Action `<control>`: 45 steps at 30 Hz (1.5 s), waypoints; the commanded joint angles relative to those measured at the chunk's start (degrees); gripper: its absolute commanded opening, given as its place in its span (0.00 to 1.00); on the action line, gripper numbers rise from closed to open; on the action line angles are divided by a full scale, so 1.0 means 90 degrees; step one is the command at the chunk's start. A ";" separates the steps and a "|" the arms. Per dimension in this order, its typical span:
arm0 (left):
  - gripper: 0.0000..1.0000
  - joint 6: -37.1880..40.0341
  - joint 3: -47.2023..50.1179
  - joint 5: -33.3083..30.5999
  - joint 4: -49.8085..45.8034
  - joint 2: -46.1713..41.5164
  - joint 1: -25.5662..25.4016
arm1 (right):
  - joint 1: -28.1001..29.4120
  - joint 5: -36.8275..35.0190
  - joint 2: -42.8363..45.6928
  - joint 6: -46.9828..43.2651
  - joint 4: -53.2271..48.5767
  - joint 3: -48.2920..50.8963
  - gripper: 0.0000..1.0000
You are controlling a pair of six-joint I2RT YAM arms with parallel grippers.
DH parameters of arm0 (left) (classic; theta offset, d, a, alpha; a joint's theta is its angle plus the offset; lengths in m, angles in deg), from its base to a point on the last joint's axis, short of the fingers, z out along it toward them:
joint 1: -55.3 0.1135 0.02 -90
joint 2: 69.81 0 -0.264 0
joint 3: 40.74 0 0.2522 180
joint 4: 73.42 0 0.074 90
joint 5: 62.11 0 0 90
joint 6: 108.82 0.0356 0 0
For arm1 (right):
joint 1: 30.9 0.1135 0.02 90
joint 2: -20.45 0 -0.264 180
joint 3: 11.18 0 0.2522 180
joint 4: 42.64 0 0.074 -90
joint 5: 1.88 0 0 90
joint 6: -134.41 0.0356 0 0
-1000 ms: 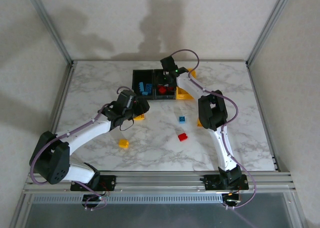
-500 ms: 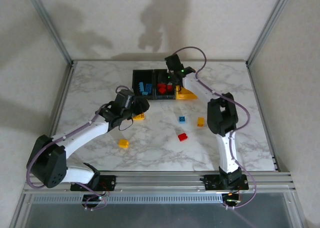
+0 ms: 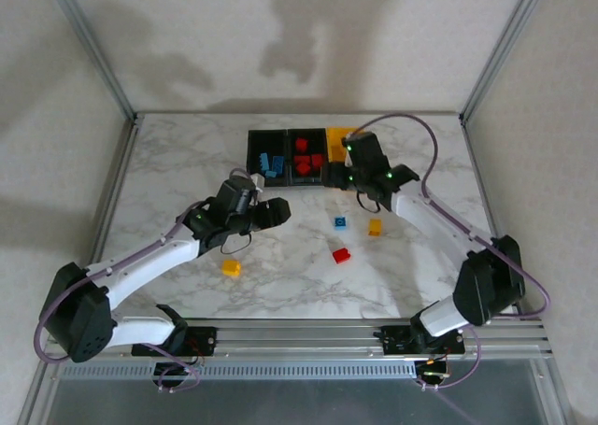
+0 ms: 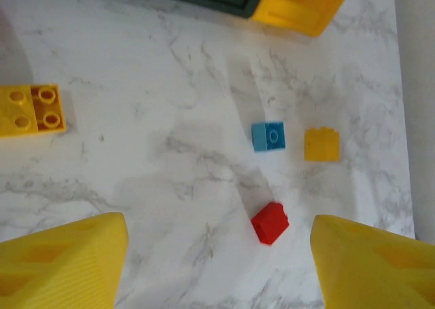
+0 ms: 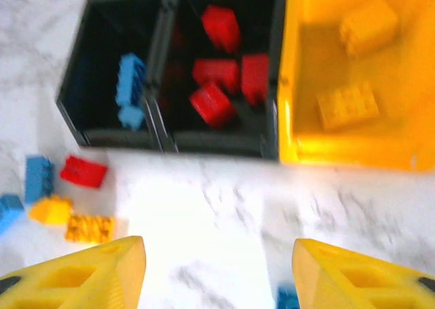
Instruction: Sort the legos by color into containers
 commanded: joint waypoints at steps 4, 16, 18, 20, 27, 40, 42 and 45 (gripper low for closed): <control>0.72 0.0037 0.0522 0.0196 -0.0312 -0.0469 -0.0168 | 0.0128 -0.0117 0.1006 0.0415 -0.0693 0.1491 0.65; 0.72 -0.0255 0.1091 0.0104 0.0027 -0.0486 -0.0584 | 0.0996 -0.0302 0.1216 0.0759 -0.0534 0.2835 0.68; 0.72 -0.0272 0.1098 0.0089 0.0056 -0.0469 -0.0590 | 0.1093 -0.0416 0.1093 0.0755 -0.0415 0.2907 0.70; 0.72 -0.0268 0.1101 0.0080 0.0086 -0.0468 -0.0587 | 0.1110 -0.0417 0.0912 0.0708 -0.0260 0.2956 0.71; 0.72 -0.0288 0.1153 -0.0057 0.0032 -0.0494 -0.0587 | 0.1382 -0.0574 0.0233 0.0635 0.0047 0.2883 0.71; 0.72 -0.0372 0.1284 -0.0066 0.0200 -0.0602 -0.0594 | 0.1675 -0.0625 -0.0388 0.0648 0.0169 0.2786 0.51; 0.72 -0.0374 0.1301 -0.0098 0.0202 -0.0638 -0.0593 | 0.1693 -0.0632 -0.0372 0.0638 0.0135 0.2743 0.45; 0.72 -0.0392 0.1296 -0.0160 0.0180 -0.0685 -0.0591 | 0.1736 -0.0651 -0.0263 0.0628 0.0005 0.2617 0.41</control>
